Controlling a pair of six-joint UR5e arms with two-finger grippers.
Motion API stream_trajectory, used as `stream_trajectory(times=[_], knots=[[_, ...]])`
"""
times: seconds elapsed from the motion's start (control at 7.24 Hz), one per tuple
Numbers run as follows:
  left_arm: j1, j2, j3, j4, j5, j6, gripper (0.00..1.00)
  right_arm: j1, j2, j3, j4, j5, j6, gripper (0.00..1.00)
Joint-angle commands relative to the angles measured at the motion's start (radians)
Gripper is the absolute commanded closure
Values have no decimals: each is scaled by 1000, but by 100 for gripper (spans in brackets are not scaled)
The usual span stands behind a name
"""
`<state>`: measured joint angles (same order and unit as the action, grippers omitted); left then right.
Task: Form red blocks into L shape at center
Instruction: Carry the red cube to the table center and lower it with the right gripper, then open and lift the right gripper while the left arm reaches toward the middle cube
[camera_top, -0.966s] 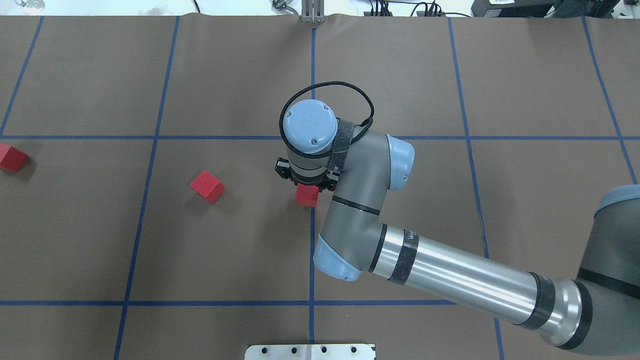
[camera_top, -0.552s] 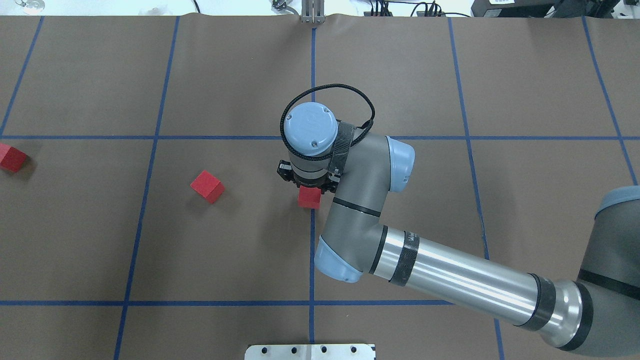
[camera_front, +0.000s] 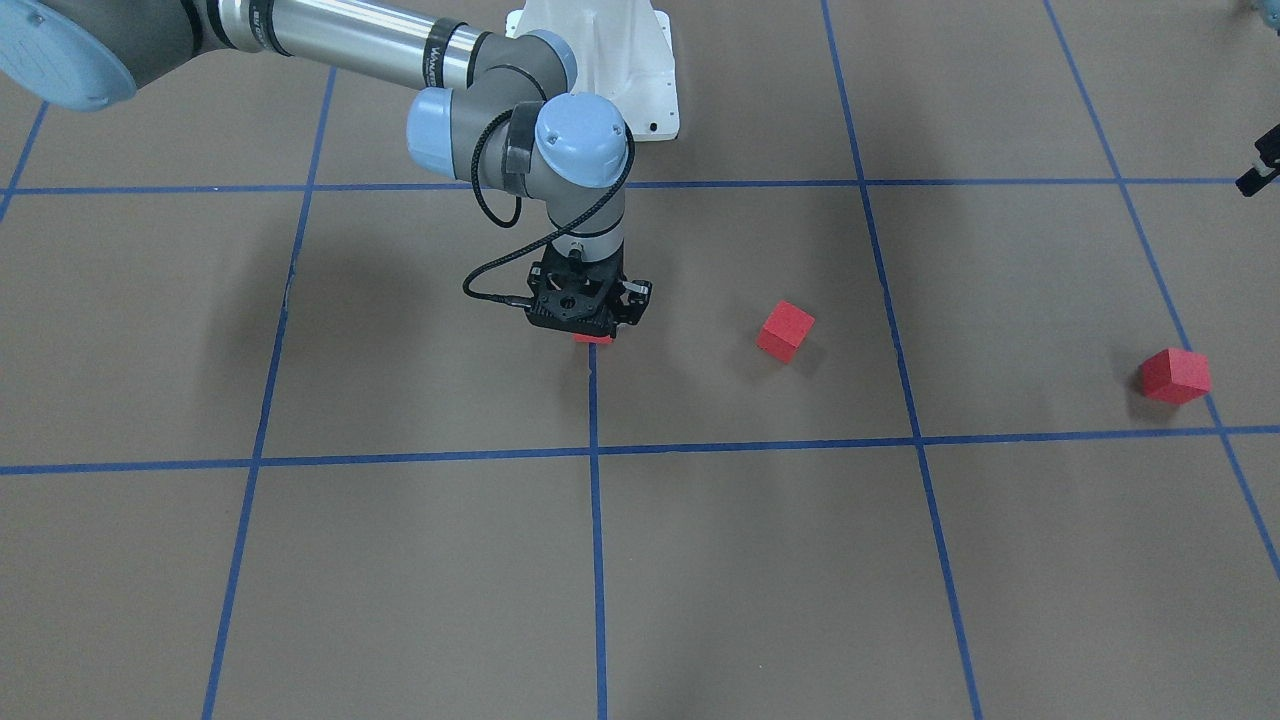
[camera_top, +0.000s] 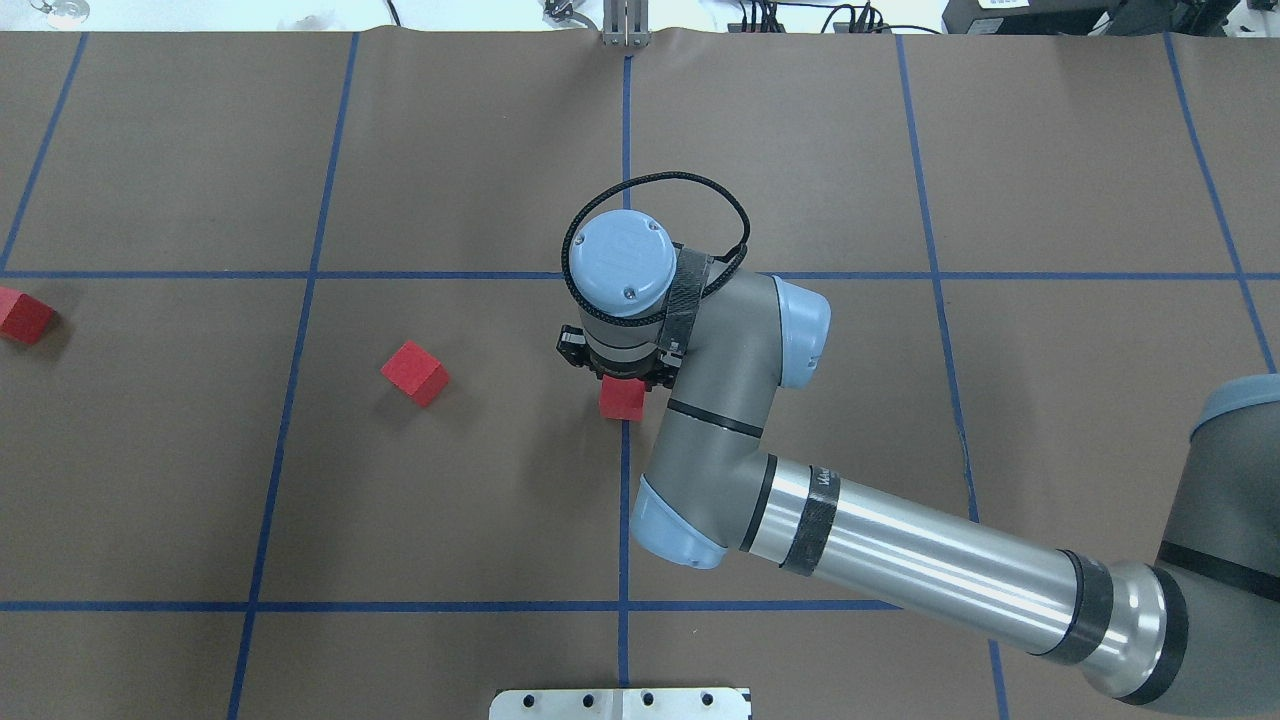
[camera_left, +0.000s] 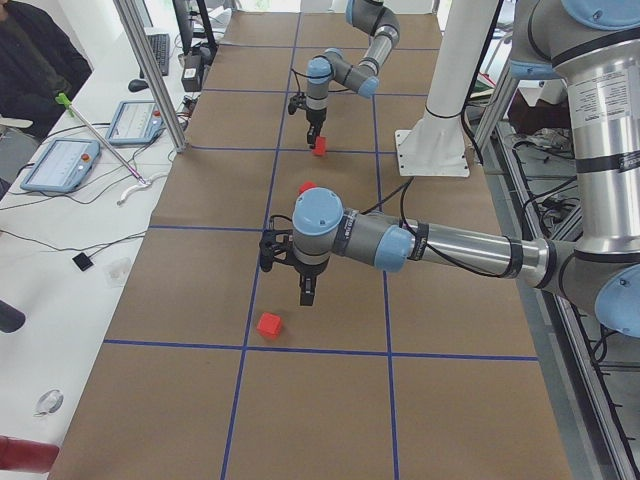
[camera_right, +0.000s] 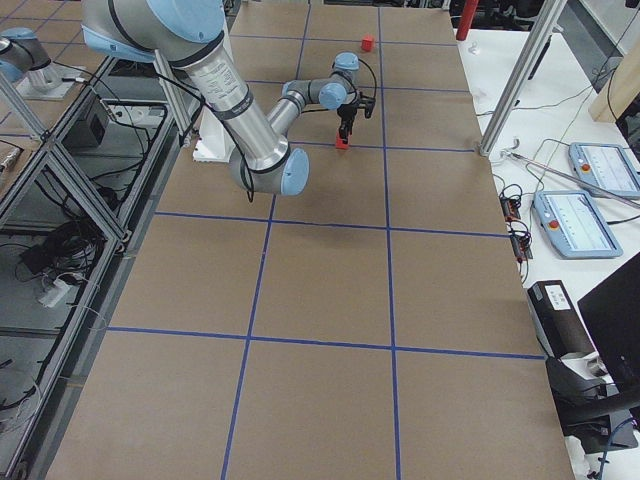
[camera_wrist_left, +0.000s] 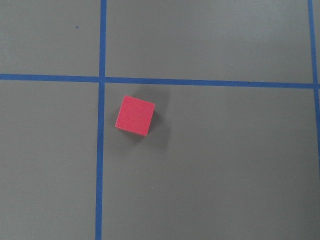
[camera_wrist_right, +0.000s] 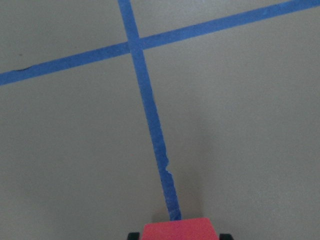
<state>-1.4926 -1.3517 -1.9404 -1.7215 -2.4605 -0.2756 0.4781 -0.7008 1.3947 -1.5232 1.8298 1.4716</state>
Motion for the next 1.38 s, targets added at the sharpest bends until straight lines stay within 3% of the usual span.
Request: stream_trajectory(times=[0.0,0.28,0.41,0.69,0.97,1.24], knots=[[0,-1,-2,-1,0,1,0,-1,-2,1,-2,-27,-1,0],[53,-7,-5,-32,-6,1,0,-1,-2,35,-2,-29,-13,0],[134,-12,-3,-126,-30,-160,0,10,-49,153,-23,-24,-14,0],[391,-190,0,-256,24,-844,0,120,-236,410,-35,49,-57,0],[622,-350,7,-250,189,-1247,0,189,-330,475,-29,109,-123,0],[696,-523,134,-247,228,-1526,0,194,-364,472,-20,103,-163,0]])
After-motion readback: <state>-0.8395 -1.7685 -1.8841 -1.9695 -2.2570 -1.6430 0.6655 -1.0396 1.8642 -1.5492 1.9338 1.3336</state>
